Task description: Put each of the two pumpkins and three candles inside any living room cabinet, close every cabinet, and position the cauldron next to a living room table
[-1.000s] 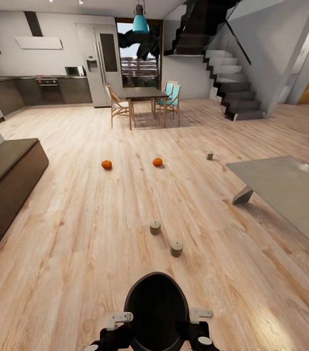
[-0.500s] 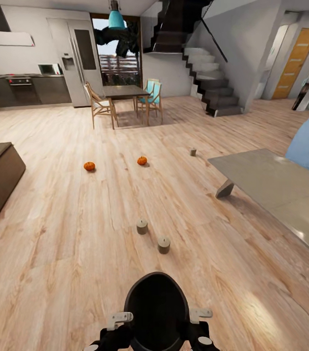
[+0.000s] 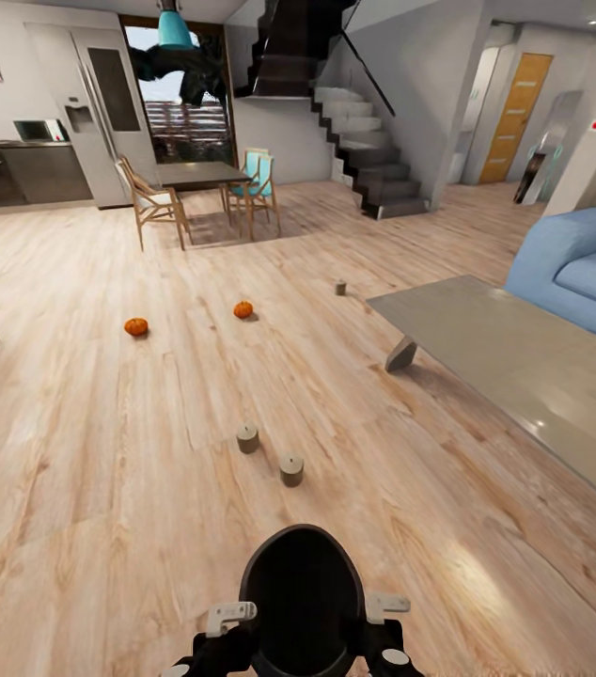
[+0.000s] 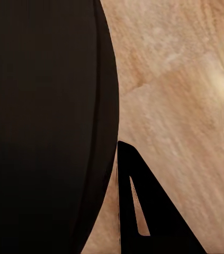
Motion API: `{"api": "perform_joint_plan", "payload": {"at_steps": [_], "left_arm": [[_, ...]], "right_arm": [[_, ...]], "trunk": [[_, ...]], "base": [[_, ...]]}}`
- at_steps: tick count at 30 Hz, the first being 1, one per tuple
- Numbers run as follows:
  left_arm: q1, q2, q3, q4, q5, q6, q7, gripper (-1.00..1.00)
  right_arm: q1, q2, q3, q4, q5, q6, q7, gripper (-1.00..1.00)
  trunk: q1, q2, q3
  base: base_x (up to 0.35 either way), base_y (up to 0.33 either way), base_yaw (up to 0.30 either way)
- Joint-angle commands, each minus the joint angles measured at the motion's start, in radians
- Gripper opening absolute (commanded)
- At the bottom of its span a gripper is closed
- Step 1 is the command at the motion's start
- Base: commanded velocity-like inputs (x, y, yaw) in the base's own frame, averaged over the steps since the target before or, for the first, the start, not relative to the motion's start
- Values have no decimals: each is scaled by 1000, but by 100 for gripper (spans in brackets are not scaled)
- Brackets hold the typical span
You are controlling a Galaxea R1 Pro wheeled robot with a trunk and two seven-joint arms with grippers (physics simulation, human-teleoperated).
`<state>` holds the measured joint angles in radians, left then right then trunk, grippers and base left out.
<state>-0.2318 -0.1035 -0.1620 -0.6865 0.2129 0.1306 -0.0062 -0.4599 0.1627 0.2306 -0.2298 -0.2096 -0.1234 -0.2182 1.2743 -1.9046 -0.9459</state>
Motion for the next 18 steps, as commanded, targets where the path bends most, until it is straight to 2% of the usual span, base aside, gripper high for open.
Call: {"api": "perform_joint_plan", "payload": {"at_steps": [1,18], "left_arm": [[0,1,-1,-2,6,5,-1,-100],[0,2,-1,-2,6,6,-2,-100]], "right_arm": [[-2,0,7,-1,-12,-2,2,-100],[-2,0,7,0,-12,-2,2,-100]], "trunk": [[0,0,-1],[0,0,-11]], "base": [[0,0,-235],[0,0,-235]]}}
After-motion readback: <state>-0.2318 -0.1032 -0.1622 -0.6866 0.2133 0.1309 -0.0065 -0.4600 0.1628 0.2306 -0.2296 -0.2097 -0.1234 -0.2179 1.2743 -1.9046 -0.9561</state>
